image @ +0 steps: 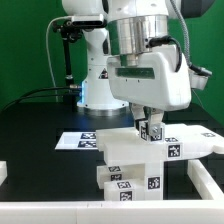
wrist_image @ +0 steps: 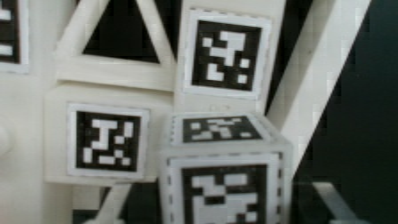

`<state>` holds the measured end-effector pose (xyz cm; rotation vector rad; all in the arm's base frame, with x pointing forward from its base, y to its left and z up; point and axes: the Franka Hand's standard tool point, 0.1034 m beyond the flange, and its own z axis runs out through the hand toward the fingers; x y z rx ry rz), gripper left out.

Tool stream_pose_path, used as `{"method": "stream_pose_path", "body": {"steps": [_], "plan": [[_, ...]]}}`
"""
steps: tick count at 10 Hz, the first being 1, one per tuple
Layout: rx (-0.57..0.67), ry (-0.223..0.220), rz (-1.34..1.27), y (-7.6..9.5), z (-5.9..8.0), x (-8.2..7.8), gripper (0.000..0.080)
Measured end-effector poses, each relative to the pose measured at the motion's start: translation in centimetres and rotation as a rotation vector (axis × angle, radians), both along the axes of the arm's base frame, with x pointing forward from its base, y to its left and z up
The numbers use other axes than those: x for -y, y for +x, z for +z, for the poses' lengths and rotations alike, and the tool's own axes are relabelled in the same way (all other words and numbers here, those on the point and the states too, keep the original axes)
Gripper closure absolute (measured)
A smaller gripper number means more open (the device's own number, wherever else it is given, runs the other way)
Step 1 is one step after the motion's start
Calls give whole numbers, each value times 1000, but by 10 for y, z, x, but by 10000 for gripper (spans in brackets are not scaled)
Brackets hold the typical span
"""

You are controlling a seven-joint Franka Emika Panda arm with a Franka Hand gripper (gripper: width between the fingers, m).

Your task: Assemble chair

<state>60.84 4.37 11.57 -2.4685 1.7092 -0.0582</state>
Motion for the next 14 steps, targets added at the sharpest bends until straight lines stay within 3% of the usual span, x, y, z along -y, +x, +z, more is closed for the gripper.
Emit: {"method": "stream_pose_path", "body": {"steps": [2,3,5,8,10,11,12,13,14], "plan": [[9,-26,252,3,2,-1,256],[29,-42,422,5,2,-4,183],[46,-58,615,3,2,-12,156],[66,-86,850,3,1,-9,151],[92,-158,1192,5,-1,-2,151],[90,-154,1165,5,-1,-2,151],[88,-151,1137,5,-1,-2,272],[87,-150,1126,5,-1,-3,272],[83,-140,1051,5,-1,-3,411]]}}
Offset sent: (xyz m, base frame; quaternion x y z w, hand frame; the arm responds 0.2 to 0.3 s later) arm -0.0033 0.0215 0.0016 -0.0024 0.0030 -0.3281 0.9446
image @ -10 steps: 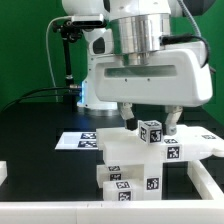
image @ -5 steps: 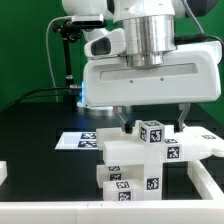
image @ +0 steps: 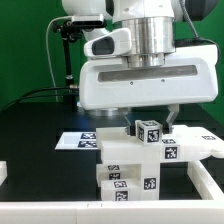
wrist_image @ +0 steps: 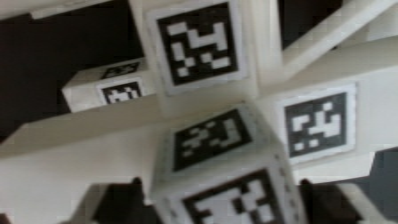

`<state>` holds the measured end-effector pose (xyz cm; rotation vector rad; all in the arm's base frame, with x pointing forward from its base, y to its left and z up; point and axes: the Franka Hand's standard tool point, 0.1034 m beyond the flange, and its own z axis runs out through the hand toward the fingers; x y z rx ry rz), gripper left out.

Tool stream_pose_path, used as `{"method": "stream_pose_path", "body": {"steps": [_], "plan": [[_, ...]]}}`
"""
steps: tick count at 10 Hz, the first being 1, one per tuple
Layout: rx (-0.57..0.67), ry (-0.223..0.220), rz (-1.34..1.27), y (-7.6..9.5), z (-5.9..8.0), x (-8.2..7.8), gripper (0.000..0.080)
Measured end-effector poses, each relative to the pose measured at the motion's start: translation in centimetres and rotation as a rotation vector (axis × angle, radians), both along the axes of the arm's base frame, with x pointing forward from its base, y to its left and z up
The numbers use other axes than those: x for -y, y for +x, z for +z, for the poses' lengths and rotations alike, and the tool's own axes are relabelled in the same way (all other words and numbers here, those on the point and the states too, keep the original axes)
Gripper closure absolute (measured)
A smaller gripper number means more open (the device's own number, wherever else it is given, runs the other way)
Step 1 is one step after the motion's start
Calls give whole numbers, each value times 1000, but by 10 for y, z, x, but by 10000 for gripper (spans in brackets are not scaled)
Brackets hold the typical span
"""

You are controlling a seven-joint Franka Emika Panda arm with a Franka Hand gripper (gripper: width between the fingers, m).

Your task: Assemble chair

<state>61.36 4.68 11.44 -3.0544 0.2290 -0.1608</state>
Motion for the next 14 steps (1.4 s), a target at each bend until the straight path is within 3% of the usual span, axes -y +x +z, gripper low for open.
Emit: {"method": "stream_pose_path", "body": {"steps": [1,7,11,12,13,14], "plan": [[-4,7,-63,0,0,0,511],[-31,60,-459,0,0,-2,510],[-27,59,-435,1,1,-3,510],[-14,67,-427,2,12,-5,332],[-6,75,-420,-3,24,-8,214],[-2,83,-417,-11,36,-10,214]]}}
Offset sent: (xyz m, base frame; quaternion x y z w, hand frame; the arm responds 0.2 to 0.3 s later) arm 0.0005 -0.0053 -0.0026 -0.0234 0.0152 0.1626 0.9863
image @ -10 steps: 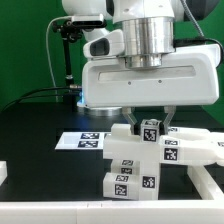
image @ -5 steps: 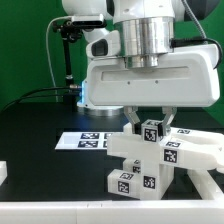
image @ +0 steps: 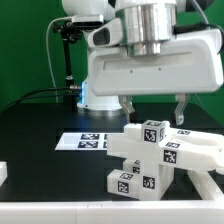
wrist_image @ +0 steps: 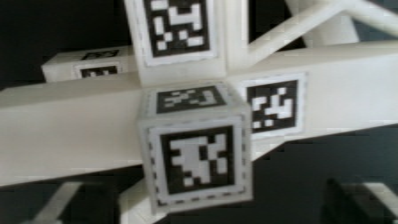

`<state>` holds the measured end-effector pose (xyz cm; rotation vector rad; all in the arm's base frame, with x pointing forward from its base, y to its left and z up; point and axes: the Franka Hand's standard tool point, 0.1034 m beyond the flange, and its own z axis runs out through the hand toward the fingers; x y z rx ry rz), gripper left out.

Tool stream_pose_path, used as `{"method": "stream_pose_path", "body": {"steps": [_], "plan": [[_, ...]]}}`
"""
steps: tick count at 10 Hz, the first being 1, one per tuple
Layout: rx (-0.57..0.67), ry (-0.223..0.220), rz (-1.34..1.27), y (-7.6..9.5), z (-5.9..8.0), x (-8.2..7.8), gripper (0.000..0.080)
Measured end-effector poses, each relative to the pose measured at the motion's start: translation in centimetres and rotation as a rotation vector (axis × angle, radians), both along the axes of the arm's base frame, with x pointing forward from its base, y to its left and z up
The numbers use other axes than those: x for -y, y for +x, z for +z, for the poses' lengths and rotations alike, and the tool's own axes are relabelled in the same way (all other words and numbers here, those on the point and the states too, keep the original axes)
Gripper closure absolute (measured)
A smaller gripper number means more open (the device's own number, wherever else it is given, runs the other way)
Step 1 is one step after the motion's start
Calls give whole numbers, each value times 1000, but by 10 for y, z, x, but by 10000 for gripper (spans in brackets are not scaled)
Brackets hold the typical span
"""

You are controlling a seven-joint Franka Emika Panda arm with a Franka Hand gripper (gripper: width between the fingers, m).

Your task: Assemble chair

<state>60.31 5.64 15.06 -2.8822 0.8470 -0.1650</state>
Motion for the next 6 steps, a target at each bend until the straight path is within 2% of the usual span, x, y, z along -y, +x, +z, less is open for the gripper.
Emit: {"method": "stream_pose_path", "body": {"steps": [1,2,6], "plan": [[-7,10,-3,-6,13,-3,162],[-22,19,-4,-10,21,-9,152],[-22,15,1,-10,17,-8,151]]}}
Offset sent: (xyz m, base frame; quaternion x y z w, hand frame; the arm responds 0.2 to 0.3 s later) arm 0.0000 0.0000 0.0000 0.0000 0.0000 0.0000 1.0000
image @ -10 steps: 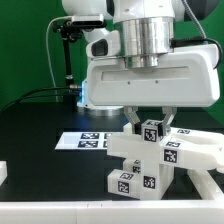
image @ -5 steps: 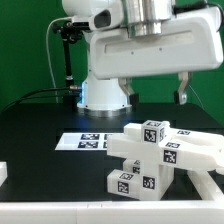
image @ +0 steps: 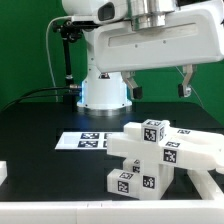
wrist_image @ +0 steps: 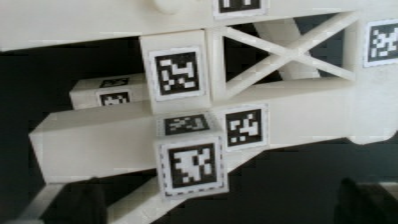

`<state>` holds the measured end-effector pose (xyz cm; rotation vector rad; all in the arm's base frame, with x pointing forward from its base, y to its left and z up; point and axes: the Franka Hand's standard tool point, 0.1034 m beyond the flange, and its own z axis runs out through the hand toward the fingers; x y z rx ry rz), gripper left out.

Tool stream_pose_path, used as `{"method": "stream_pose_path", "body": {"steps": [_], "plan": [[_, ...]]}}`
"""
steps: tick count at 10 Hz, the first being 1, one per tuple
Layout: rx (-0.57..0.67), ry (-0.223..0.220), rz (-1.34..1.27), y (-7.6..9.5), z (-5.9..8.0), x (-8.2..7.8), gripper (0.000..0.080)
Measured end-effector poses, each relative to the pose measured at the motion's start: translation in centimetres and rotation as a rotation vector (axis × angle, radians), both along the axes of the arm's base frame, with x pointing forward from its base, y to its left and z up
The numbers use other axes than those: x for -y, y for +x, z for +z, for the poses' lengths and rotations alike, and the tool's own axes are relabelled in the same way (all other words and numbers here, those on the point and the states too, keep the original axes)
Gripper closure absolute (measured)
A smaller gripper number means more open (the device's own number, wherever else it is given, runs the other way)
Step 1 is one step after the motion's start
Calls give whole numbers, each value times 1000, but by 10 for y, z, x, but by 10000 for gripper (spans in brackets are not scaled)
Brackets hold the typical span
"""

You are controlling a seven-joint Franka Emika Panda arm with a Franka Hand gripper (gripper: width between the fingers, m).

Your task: Assemble chair

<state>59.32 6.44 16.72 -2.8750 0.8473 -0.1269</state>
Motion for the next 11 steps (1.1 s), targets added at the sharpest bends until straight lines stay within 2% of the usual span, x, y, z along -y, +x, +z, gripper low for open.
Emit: {"method": "stream_pose_path", "body": {"steps": [2,5,6,7,11], "plan": [[0,-1,5,-2,0,-2,151],[-32,7,53,-46,2,-24,151],[-54,12,47,-54,4,-32,151],[-61,-6,87,-54,7,-34,151],[-32,-32,369,-56,3,-34,151]]}}
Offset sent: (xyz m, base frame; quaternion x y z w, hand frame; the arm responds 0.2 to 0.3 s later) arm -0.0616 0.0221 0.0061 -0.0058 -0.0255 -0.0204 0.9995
